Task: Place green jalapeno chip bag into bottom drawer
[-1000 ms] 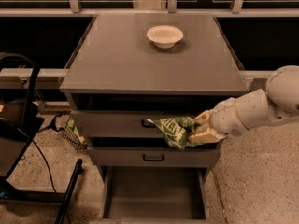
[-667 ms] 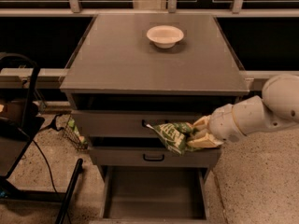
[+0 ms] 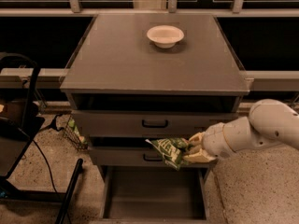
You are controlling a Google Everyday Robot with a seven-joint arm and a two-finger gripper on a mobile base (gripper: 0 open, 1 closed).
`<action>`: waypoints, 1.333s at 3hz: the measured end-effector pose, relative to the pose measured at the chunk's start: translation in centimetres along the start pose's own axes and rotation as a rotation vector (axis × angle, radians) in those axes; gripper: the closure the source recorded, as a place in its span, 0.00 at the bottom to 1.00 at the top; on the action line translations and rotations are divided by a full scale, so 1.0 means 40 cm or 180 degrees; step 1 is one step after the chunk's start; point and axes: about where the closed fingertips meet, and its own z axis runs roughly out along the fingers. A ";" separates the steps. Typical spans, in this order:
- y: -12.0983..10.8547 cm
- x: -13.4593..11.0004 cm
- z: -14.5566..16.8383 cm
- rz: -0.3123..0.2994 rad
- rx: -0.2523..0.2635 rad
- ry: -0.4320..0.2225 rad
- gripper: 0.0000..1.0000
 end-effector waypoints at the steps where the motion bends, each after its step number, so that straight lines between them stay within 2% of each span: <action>1: 0.013 0.050 0.073 -0.0021 0.0038 -0.0017 1.00; 2: 0.029 0.096 0.149 -0.0095 0.0114 0.0003 1.00; 3: 0.047 0.169 0.247 -0.0096 0.0155 0.0129 1.00; 4: 0.051 0.191 0.267 -0.0073 0.0163 0.0120 1.00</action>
Offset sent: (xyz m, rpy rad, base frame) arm -0.0012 0.0233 -0.1140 -0.0272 -0.0997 -0.0211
